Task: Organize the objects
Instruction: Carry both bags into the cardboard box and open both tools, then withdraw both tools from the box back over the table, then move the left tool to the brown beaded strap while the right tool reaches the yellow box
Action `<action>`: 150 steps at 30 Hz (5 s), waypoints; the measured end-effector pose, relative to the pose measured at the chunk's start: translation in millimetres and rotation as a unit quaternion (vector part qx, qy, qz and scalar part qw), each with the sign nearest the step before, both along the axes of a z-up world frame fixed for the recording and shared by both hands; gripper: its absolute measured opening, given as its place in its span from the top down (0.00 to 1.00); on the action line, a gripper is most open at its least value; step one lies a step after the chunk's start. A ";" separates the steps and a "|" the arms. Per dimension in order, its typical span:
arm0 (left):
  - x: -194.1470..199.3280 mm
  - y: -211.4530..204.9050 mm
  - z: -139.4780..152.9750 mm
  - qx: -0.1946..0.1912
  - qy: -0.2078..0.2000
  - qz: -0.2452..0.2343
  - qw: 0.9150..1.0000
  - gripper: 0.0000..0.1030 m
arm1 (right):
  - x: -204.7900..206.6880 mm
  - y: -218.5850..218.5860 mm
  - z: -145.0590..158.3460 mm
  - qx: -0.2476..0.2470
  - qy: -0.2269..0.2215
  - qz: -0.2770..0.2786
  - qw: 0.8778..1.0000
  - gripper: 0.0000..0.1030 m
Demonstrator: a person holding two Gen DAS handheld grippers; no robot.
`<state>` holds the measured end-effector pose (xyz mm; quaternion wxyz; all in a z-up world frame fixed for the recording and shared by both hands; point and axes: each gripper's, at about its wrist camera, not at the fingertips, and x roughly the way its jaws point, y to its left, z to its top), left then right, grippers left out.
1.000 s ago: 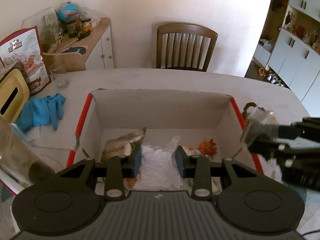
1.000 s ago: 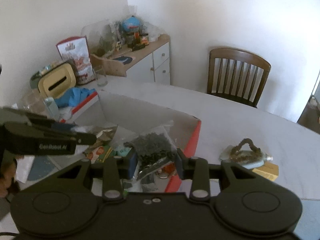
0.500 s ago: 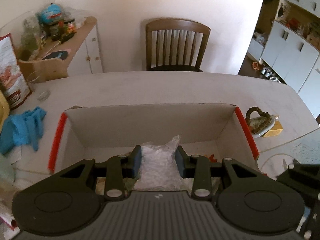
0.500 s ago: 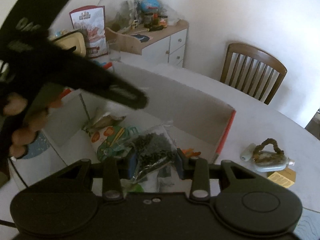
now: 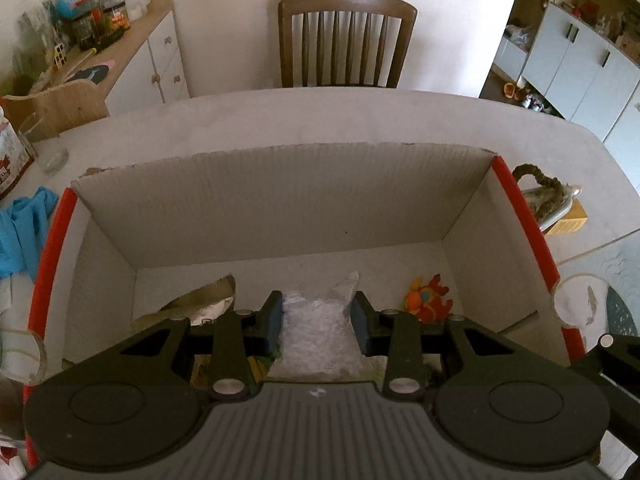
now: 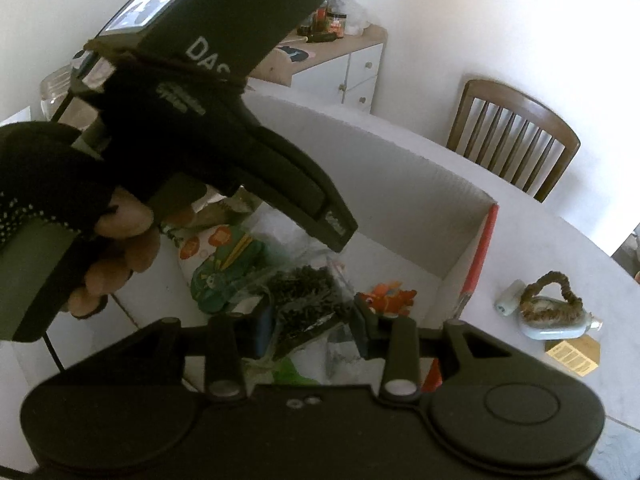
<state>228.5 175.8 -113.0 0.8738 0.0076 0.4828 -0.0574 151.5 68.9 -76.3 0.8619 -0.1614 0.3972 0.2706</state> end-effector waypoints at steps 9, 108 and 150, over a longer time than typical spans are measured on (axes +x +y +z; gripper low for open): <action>-1.8 2.9 -3.2 -0.006 0.007 0.010 1.000 0.65 | -1.2 -8.0 -0.7 0.005 0.009 -0.008 1.000 0.60; -57.8 -217.0 73.3 -0.018 -0.150 0.046 0.987 0.00 | 10.5 -351.5 47.5 0.152 -0.042 -0.070 0.985 0.02; 124.8 -227.2 -17.6 0.008 0.058 0.124 0.991 0.09 | 148.9 -267.5 -69.8 0.076 -0.008 0.058 0.995 0.11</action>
